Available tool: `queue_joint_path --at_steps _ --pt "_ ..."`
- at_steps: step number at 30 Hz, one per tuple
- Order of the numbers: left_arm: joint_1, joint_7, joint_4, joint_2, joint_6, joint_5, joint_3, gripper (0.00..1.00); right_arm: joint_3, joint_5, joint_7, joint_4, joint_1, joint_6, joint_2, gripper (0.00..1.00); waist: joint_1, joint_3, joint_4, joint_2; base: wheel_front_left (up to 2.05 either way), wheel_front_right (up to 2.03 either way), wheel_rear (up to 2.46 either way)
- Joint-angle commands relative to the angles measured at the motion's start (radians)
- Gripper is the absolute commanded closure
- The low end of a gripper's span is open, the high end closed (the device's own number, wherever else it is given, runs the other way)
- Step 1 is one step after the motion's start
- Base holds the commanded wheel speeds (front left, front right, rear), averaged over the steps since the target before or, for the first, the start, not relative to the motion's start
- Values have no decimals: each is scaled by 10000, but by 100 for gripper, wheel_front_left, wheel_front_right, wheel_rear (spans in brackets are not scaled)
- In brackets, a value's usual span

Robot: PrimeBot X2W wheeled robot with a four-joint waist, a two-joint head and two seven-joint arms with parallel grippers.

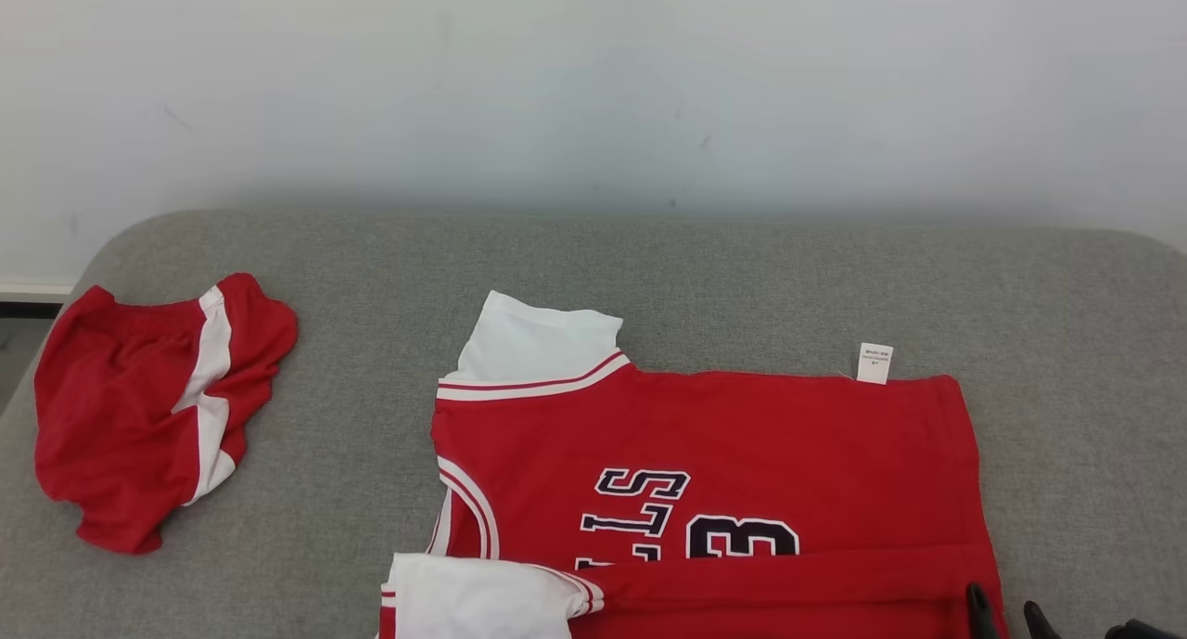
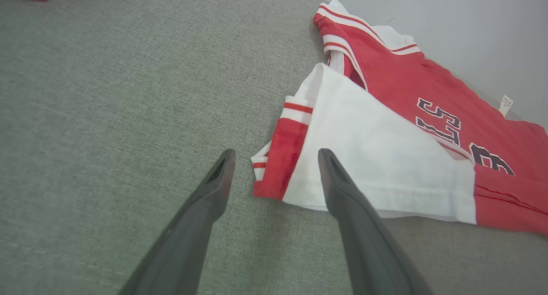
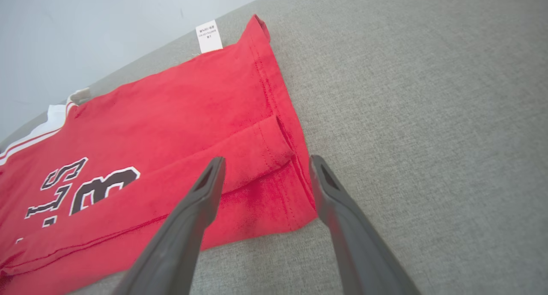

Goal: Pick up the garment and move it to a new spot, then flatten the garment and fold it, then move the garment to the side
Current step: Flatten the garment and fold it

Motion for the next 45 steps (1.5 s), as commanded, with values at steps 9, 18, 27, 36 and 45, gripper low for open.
queue_joint_path --at_steps 9,18,27,36,45 --pt "598 -113 -1455 -278 190 640 -93 0 72 -570 -1143 -1236 373 -24 173 0 1 115 148 1 0 0 0" --pt "380 -119 -1005 -294 332 902 -212 0 501 -1538 -2411 -663 255 -24 230 0 1 340 -198 1 0 0 0" --pt "-80 -125 -126 -529 -33 708 -213 13 862 -1595 -2697 52 -167 -25 324 0 1 379 -439 1 0 0 0" --pt "-591 -128 278 -490 -198 715 -194 100 926 -1551 -2800 408 -387 -25 344 0 1 428 -457 1 0 0 0" --pt "-1395 142 -782 -335 -411 500 -50 100 995 -1608 -2811 486 -585 -25 344 0 1 557 -489 1 0 0 0"
